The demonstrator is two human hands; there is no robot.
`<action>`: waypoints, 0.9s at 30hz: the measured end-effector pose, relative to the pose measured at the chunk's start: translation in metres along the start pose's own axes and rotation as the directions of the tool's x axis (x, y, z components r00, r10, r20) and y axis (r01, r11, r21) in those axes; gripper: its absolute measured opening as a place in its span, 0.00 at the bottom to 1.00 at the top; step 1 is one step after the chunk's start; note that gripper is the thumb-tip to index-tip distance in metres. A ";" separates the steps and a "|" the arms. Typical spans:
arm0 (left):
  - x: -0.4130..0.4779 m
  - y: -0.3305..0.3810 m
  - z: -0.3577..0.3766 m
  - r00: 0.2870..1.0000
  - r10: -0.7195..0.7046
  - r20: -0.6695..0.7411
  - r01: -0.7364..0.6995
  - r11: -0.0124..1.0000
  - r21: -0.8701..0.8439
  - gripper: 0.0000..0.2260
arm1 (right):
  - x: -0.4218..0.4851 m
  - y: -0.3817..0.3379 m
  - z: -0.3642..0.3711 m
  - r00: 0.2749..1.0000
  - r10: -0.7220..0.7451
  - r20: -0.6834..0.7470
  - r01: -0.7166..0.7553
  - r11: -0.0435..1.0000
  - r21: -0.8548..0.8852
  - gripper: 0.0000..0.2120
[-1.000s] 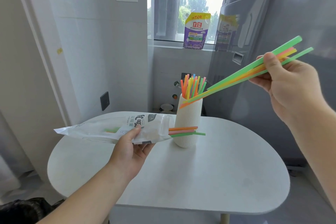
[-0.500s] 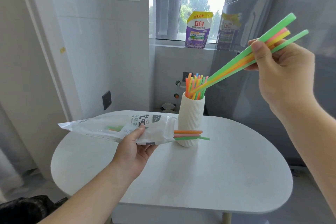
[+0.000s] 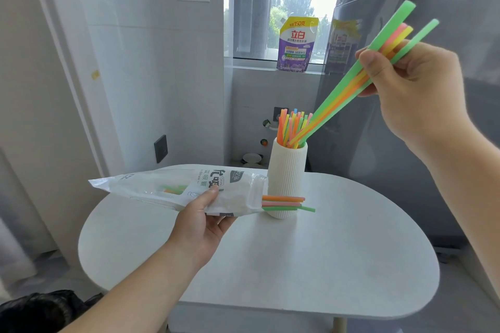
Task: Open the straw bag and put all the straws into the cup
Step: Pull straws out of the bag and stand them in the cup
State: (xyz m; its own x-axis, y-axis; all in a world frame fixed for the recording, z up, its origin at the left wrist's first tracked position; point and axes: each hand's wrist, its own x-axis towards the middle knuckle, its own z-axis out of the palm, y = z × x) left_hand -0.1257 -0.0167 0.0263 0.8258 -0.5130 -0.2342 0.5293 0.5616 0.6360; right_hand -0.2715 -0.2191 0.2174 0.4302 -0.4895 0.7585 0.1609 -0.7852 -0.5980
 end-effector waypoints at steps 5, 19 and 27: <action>0.000 -0.002 0.000 1.000 -0.002 0.006 0.002 1.000 -0.001 0.13 | 0.006 -0.005 0.023 0.999 -0.010 0.039 0.012 0.999 -0.044 0.05; 0.002 0.002 -0.002 1.000 0.003 0.003 -0.003 1.000 -0.004 0.16 | 0.025 -0.006 0.053 0.989 0.002 0.149 0.028 0.979 -0.201 0.13; 0.002 0.000 -0.003 1.000 -0.002 0.014 0.002 1.000 0.002 0.15 | 0.029 0.013 0.064 0.961 0.143 0.235 -0.088 0.969 -0.230 0.16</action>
State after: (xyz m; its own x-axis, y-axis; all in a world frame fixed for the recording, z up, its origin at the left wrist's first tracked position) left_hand -0.1232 -0.0158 0.0241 0.8219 -0.5233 -0.2251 0.5307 0.5595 0.6367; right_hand -0.2003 -0.2193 0.2147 0.6456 -0.4934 0.5829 -0.0857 -0.8052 -0.5868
